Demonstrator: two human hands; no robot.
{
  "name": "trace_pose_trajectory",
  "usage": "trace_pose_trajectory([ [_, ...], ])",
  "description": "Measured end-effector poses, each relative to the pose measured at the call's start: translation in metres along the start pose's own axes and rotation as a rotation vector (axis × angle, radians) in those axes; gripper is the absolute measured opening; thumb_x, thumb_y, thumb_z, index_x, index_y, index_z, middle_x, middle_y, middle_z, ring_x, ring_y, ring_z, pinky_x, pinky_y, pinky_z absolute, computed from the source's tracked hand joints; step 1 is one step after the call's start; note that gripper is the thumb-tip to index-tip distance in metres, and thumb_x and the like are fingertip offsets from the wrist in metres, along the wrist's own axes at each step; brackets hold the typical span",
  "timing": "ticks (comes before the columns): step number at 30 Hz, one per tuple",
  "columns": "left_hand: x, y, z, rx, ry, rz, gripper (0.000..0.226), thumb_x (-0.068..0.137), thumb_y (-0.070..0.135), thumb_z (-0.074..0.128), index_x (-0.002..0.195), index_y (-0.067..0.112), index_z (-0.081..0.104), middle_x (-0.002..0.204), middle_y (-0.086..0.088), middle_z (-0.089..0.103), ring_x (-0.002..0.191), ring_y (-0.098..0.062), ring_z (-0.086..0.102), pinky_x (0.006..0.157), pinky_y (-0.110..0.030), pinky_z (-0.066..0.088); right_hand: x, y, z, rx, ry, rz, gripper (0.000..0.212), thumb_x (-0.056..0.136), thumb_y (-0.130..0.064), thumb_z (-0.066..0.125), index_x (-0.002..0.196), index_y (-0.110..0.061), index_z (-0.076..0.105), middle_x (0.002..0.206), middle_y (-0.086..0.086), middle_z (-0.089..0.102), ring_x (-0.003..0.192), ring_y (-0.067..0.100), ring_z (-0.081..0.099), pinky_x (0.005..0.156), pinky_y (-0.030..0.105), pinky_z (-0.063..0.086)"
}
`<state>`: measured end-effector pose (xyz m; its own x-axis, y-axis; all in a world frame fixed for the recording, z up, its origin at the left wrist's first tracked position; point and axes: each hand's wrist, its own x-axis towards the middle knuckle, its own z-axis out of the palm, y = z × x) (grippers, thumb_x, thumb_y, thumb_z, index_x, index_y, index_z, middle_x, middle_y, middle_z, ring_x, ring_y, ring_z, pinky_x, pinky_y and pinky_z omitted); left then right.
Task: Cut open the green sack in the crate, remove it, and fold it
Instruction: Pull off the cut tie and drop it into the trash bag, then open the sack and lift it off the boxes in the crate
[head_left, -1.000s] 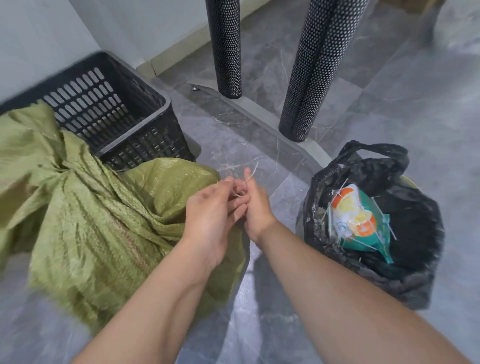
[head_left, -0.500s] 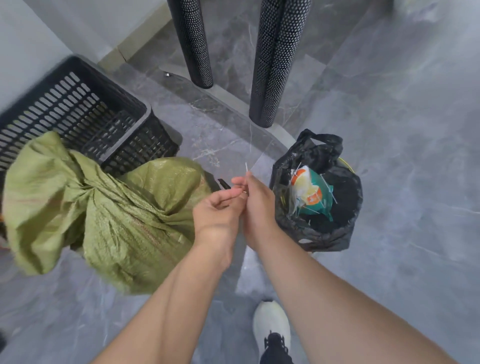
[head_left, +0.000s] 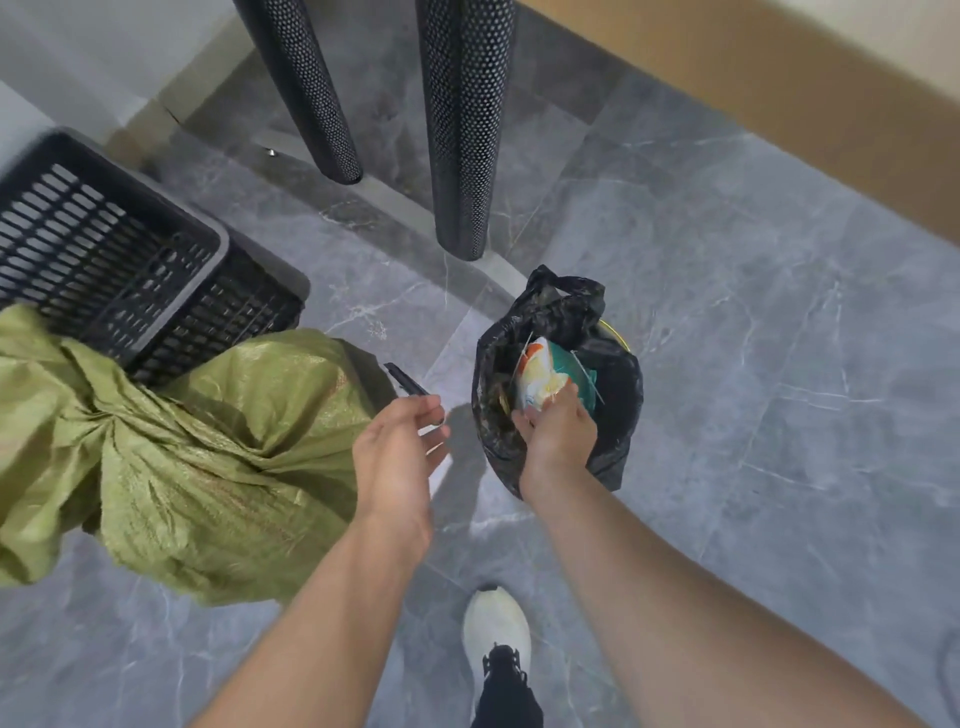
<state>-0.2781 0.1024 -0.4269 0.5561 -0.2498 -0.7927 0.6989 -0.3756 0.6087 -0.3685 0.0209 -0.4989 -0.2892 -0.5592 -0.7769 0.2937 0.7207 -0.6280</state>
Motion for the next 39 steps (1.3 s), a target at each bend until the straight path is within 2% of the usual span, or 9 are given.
trace_pose_trajectory([
  [6,0.004,0.004,-0.027,-0.038,0.041,-0.022,0.023,0.097,0.014,0.057,0.107,0.005,0.076,0.099,-0.005,0.074,0.092,-0.022,0.067,0.096,-0.039,0.055,0.007,0.011,-0.006,0.154,-0.005,-0.005,0.049,0.106,-0.01,0.044,0.155,-0.015,0.042,0.143,0.014,0.052,0.125,0.032,0.058,0.1,0.041,0.056],
  [14,0.004,0.012,-0.092,-0.101,0.124,-0.029,0.021,0.096,0.011,0.057,0.105,0.004,0.075,0.096,-0.003,0.072,0.089,-0.021,0.064,0.103,-0.043,0.051,-0.029,0.049,0.0,-0.007,-0.057,0.001,0.044,0.104,-0.003,0.047,0.147,-0.011,0.053,0.129,0.012,0.059,0.125,0.031,0.06,0.093,0.04,0.058],
  [18,0.001,0.023,-0.134,-0.132,0.18,-0.023,0.024,0.097,0.011,0.056,0.11,0.003,0.075,0.099,-0.004,0.074,0.091,-0.02,0.067,0.092,-0.036,0.053,-0.069,0.074,0.019,-0.225,-0.166,-0.013,0.027,0.101,-0.005,0.052,0.121,-0.013,0.067,0.126,0.012,0.065,0.112,0.027,0.067,0.081,0.034,0.061],
  [22,0.004,0.04,-0.176,-0.149,0.26,-0.024,0.022,0.098,0.011,0.056,0.106,0.005,0.076,0.1,-0.004,0.075,0.096,-0.022,0.069,0.096,-0.038,0.053,-0.11,0.099,0.05,-0.42,-0.321,-0.075,0.027,0.1,-0.006,0.058,0.12,-0.018,0.071,0.102,0.0,0.069,0.093,0.015,0.068,0.08,0.033,0.061],
  [25,0.012,0.049,-0.203,-0.15,0.322,-0.018,0.017,0.099,0.012,0.056,0.099,0.01,0.073,0.103,-0.001,0.074,0.101,-0.024,0.069,0.1,-0.041,0.053,-0.131,0.125,0.069,-0.658,-0.482,-0.18,0.039,0.095,0.001,0.059,0.118,-0.027,0.071,0.112,-0.009,0.07,0.099,0.012,0.068,0.082,0.025,0.059],
  [30,0.034,0.05,-0.237,-0.114,0.442,0.001,0.014,0.098,0.014,0.059,0.104,0.007,0.068,0.097,0.0,0.071,0.085,-0.018,0.066,0.099,-0.044,0.056,-0.15,0.162,0.09,-0.883,-0.667,-0.267,0.063,0.085,0.012,0.06,0.127,-0.034,0.067,0.114,-0.004,0.066,0.089,0.01,0.065,0.062,0.007,0.048],
  [33,0.046,0.047,-0.251,-0.043,0.468,0.045,0.012,0.095,0.012,0.065,0.105,0.019,0.063,0.101,-0.003,0.063,0.077,-0.015,0.06,0.084,-0.035,0.056,-0.154,0.179,0.093,-1.021,-0.725,-0.317,0.082,0.08,0.01,0.064,0.139,-0.045,0.056,0.129,0.001,0.062,0.107,0.01,0.064,0.081,0.016,0.056],
  [37,0.066,0.035,-0.269,0.44,0.408,0.057,0.073,0.084,0.024,0.078,0.15,0.031,0.047,0.144,-0.002,0.038,0.127,-0.021,0.05,0.109,-0.04,0.046,-0.154,0.186,0.098,-1.345,-0.781,-0.356,0.112,0.077,0.003,0.078,0.155,-0.054,0.021,0.16,-0.003,0.033,0.143,0.022,0.042,0.11,0.04,0.046],
  [39,0.076,0.025,-0.275,0.579,0.332,0.022,0.063,0.075,0.036,0.08,0.136,0.032,0.062,0.152,-0.007,0.038,0.14,-0.028,0.043,0.113,-0.045,0.043,-0.151,0.19,0.1,-1.493,-0.768,-0.378,0.107,0.075,-0.005,0.084,0.157,-0.042,0.027,0.153,0.003,0.04,0.138,0.025,0.047,0.109,0.042,0.047],
])
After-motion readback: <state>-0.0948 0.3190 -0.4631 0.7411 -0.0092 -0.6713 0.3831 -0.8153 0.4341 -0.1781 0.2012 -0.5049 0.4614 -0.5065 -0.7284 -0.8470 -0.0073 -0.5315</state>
